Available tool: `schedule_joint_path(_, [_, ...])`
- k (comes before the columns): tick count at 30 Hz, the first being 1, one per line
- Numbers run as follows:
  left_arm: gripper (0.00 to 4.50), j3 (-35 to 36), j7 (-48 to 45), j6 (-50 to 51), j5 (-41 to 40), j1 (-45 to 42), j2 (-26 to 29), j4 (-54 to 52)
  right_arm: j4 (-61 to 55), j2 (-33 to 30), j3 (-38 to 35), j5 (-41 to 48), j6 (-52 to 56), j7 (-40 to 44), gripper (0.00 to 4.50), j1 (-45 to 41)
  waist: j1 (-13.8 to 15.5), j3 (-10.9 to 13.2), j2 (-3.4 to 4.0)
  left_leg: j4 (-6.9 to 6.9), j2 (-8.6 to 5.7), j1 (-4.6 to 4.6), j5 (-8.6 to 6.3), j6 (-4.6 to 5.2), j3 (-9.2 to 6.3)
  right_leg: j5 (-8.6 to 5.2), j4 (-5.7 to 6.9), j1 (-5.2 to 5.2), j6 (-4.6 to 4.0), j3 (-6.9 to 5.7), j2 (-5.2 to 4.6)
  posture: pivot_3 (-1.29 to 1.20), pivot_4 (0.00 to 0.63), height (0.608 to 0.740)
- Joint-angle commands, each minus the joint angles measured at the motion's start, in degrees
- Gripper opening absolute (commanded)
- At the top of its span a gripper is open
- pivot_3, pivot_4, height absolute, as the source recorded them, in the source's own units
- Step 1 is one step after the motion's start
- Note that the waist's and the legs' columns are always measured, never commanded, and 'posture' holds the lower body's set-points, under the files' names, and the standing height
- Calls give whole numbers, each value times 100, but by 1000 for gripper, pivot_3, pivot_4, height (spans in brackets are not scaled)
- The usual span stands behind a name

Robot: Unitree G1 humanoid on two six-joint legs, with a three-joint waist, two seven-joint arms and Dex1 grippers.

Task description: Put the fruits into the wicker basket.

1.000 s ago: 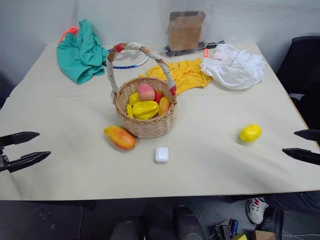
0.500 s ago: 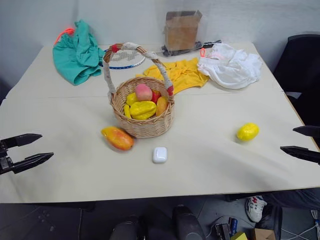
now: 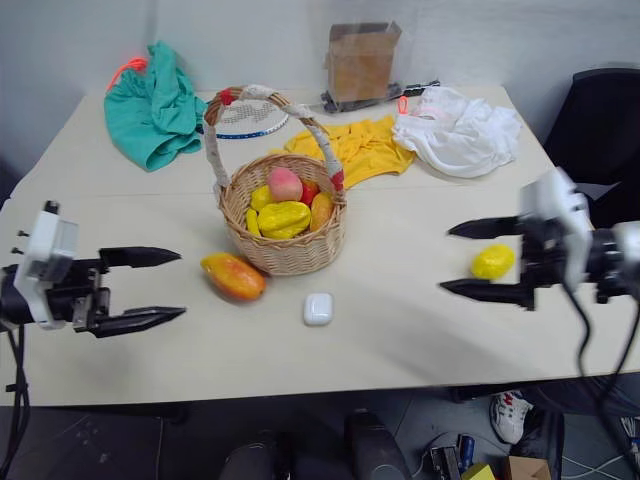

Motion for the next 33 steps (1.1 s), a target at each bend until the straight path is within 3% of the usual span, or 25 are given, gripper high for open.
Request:
schedule_joint_path(1, [4500, -465, -104, 10, -88, -502, 87, -219, -374, 880, 1226, -388, -213, -289, 4484, -566, -8, 0, -1, -1, 0, -3, 0, 0, 1, 0, -2, -2, 0, 1, 0, 0, 150, 740])
schedule_joint_path(8, [4500, -1081, -336, -52, 74, -1102, 150, -180, 773, 2327, 3055, -2121, -1368, -629, 4484, -984, 4, -1, -1, 47, -2, -85, -1, 4, 4, -4, 13, -65, 7, 0, 2, 0, 150, 740])
schedule_joint_path(11, [4500, -1176, -362, 2, 43, -1273, 149, -208, 1360, 2746, 3333, -2568, -1660, -824, 4484, -1163, 3, 0, -2, 81, 0, -121, -6, 11, 8, -5, 35, -97, 9, 2, 1, 0, 150, 740])
schedule_joint_path(17, [4500, -1156, -341, 150, -53, -1392, 158, -296, 1891, 3181, 3613, -2960, -1946, -791, 4484, -1147, 2, -2, -5, 103, -1, -105, -2, 9, 11, -5, 78, -91, 9, 6, 3, 0, 150, 740])
schedule_joint_path(20, [4500, -1139, -315, 135, -25, -1345, 129, -320, 2035, 3475, 3501, -3042, -1939, -1146, 4094, -1040, -22, -3, -7, 102, 1, -93, 5, 2, 16, -6, 96, -91, 6, 13, 7, 0, 150, 740])
schedule_joint_path(24, [4500, -1155, -309, 101, -3, -1340, 91, -304, 1815, 3610, 3241, -2842, -1871, -1337, 2880, -772, -6, -4, -8, 98, 2, -91, 9, -6, 12, -9, 102, -92, 1, 11, 7, 0, 150, 740])
schedule_joint_path(32, [4500, -1369, -212, 62, -32, -1604, -204, -227, -8, 3148, 1751, -1760, -687, -1873, 2865, 452, 52, -3, -9, 96, -4, -98, 8, -4, 5, -11, 97, -90, 4, 8, 1, 0, 150, 740])
schedule_joint_path(33, [4500, -1409, -203, 57, -30, -1641, -245, -231, -377, 2909, 1152, -1411, -366, -1943, 2865, 786, 52, -3, -9, 97, -6, -98, 8, -3, 6, -11, 97, -90, 5, 10, 0, 0, 150, 740])
